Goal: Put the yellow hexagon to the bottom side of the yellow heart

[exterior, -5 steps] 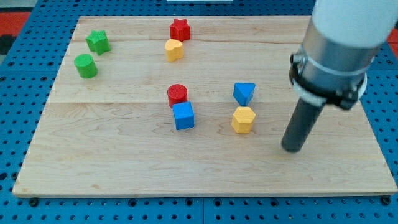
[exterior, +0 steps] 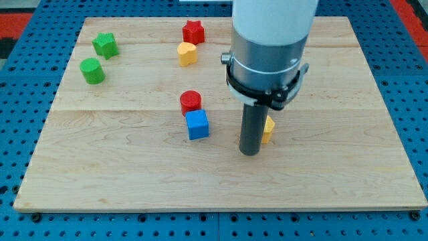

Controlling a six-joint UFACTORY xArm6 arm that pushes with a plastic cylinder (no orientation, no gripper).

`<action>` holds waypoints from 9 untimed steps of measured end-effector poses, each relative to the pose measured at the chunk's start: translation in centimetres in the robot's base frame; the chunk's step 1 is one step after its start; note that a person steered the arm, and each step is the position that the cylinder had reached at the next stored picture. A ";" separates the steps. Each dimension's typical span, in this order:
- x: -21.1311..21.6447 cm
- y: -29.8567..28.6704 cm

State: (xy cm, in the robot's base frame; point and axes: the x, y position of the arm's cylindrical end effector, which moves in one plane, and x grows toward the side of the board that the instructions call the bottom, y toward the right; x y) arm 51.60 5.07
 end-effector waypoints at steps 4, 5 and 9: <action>-0.4 2.9; -5.1 -1.9; -2.5 3.8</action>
State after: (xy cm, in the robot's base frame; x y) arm 49.07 8.84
